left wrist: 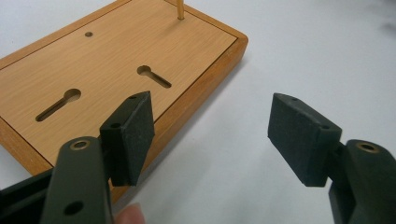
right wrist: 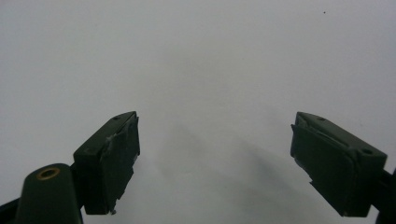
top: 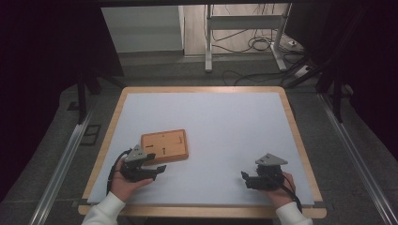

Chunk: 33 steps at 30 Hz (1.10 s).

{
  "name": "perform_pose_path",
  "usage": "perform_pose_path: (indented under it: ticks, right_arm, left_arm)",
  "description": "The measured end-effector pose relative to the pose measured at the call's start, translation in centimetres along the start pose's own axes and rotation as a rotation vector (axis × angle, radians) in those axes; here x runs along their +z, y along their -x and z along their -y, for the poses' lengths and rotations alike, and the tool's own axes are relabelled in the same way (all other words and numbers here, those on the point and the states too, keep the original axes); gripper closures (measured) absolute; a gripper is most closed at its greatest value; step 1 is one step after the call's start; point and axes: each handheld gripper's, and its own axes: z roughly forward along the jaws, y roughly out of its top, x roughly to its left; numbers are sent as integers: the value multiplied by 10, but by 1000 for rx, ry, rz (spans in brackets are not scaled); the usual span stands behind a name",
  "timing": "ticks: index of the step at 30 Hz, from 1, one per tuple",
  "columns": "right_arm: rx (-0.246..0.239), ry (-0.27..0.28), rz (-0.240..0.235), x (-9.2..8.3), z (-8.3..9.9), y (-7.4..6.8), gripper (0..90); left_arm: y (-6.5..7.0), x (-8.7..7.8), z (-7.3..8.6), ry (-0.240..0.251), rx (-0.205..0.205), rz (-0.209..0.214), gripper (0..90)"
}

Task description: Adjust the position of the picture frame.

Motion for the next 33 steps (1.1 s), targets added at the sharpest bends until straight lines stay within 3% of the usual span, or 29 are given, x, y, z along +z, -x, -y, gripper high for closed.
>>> perform_pose_path:
  ticks: [7,21,33]
  right_arm:
    - [16,33,-16,-5,-1,-1,167]
    - [14,22,-28,0,-2,-6,180]
    - [-17,47,-71,13,-26,-31,189]
  left_arm:
    - [-1,0,0,-1,3,2,308]
    - [-3,0,1,2,0,3,302]
    - [-4,0,1,-1,-1,-1,300]
